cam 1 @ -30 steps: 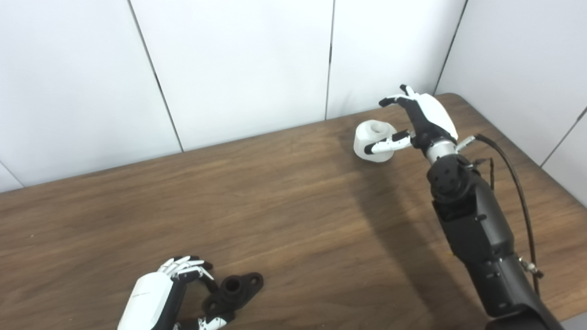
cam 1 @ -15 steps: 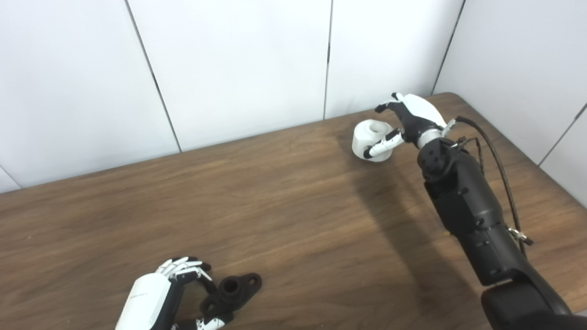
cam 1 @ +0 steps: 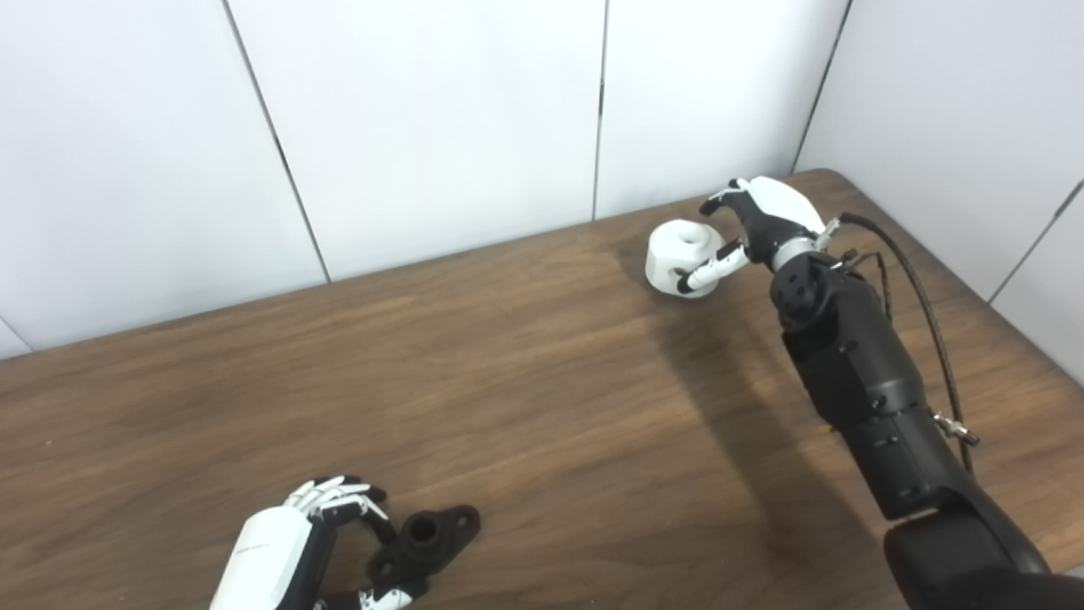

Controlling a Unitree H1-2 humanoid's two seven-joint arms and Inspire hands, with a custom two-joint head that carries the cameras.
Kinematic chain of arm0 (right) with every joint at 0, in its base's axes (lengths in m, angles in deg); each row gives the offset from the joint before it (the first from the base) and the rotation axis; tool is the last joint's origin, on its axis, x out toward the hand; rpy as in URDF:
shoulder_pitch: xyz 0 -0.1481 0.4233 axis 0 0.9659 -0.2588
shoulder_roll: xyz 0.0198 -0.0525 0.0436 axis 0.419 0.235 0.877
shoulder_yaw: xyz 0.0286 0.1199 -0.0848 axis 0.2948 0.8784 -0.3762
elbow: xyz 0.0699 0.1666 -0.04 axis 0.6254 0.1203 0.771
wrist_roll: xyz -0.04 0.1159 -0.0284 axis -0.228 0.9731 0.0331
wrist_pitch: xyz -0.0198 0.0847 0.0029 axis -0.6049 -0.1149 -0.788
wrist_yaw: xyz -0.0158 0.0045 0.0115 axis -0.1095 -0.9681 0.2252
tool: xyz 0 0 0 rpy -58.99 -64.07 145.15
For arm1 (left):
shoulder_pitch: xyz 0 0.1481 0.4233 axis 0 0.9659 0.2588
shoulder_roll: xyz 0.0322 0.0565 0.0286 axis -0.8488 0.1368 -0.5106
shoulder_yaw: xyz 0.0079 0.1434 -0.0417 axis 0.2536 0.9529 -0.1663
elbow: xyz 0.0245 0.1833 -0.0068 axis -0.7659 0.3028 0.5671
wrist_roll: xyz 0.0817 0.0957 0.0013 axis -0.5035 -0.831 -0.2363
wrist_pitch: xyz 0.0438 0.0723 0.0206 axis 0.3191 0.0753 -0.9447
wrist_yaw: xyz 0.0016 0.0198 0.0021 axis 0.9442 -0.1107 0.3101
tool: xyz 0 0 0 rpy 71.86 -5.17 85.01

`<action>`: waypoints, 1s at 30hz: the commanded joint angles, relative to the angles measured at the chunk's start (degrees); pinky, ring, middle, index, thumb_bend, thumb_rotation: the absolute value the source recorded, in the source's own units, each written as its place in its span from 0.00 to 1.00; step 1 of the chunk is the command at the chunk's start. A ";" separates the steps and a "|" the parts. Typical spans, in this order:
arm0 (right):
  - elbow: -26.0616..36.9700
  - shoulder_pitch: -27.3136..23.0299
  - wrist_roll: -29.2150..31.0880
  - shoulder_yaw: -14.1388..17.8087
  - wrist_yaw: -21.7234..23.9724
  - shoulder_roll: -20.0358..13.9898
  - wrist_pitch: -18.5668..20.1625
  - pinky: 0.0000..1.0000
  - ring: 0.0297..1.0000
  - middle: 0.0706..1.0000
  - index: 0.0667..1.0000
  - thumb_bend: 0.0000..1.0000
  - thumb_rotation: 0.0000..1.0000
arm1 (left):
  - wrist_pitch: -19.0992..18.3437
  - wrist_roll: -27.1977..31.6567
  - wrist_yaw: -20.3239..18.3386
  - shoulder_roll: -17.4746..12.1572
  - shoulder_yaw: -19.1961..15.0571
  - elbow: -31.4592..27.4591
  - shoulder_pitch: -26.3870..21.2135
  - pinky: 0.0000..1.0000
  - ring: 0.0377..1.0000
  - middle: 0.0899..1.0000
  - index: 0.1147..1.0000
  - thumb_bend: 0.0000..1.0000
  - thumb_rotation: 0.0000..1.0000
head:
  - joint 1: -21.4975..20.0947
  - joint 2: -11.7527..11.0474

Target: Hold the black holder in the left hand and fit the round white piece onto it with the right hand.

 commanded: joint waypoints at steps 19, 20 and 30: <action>1.01 -1.92 0.39 -1.86 -0.87 -3.93 -0.06 1.00 1.00 0.92 0.66 0.91 0.28 | -0.50 -1.25 0.22 -0.38 -0.55 -0.17 0.02 0.88 0.81 0.70 0.42 0.52 0.04 | 0.10 -0.07; 1.00 -1.91 0.52 -1.96 -0.88 -3.97 -0.06 1.00 1.00 0.92 0.66 0.91 0.28 | -0.44 -1.26 0.30 -0.39 -0.55 -0.10 0.01 0.88 0.81 0.70 0.42 0.52 0.04 | 0.10 -0.07; 0.81 -1.69 1.31 -2.41 -1.11 -3.93 -0.05 1.00 1.00 0.92 0.65 0.93 0.28 | -0.37 -1.06 0.21 -0.37 -0.43 0.13 -0.06 0.88 0.81 0.70 0.42 0.52 0.04 | 0.21 -0.07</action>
